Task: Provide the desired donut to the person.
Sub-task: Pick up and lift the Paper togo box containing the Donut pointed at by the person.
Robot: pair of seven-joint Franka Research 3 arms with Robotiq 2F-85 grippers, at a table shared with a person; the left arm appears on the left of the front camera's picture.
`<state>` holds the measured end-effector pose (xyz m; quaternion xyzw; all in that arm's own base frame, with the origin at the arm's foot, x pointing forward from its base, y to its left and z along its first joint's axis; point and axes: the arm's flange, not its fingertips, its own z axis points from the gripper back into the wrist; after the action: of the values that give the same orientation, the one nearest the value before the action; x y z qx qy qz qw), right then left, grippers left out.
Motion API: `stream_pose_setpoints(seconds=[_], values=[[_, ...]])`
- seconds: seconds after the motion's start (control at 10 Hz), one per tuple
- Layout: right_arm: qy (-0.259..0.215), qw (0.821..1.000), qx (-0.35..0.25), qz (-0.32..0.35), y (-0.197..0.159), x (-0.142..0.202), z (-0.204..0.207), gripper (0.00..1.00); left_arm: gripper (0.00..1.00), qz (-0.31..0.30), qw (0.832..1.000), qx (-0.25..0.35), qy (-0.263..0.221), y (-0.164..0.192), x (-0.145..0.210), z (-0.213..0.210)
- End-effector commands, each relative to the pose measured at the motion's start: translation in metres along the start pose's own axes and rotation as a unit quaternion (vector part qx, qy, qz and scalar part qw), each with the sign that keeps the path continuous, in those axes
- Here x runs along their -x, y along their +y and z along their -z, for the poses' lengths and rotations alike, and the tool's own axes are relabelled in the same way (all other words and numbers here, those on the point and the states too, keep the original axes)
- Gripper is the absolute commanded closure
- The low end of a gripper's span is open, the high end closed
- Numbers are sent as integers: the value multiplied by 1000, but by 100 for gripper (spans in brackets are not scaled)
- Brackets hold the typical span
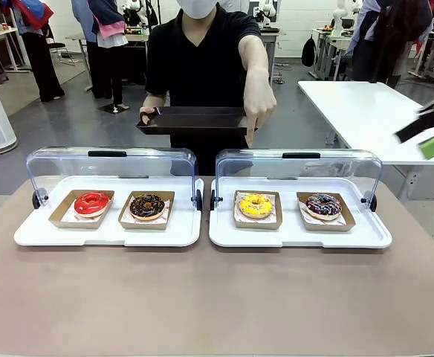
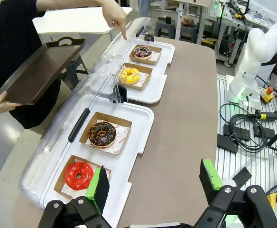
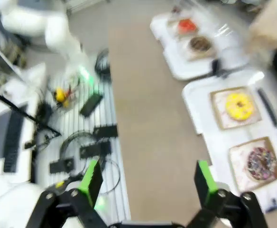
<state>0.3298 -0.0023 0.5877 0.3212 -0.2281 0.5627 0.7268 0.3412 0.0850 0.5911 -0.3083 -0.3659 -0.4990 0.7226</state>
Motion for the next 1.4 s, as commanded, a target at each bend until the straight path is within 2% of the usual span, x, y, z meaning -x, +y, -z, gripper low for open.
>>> stream_pose_setpoints(seconds=[0.0, 0.3, 0.5, 0.7, 1.3], values=[[123, 992, -29, -29, -25, -54, 48, 0, 0, -2, 1000, 7, -1, 0, -2, -2], [266, 961, -14, -76, -42, -81, 141, 0, 0, -2, 1000, 7, -1, 0, -2, -2], [327, 937, -4, -119, -38, -86, 189, 0, 0, -2, 1000, 7, -1, 0, -2, -2], [350, 926, 3, -140, -35, -84, 212, 0, 0, -2, 1000, 7, -1, 0, -2, -2], [347, 925, -14, -151, -34, -88, 214, 0, 0, -2, 1000, 7, -1, 0, -2, -2]])
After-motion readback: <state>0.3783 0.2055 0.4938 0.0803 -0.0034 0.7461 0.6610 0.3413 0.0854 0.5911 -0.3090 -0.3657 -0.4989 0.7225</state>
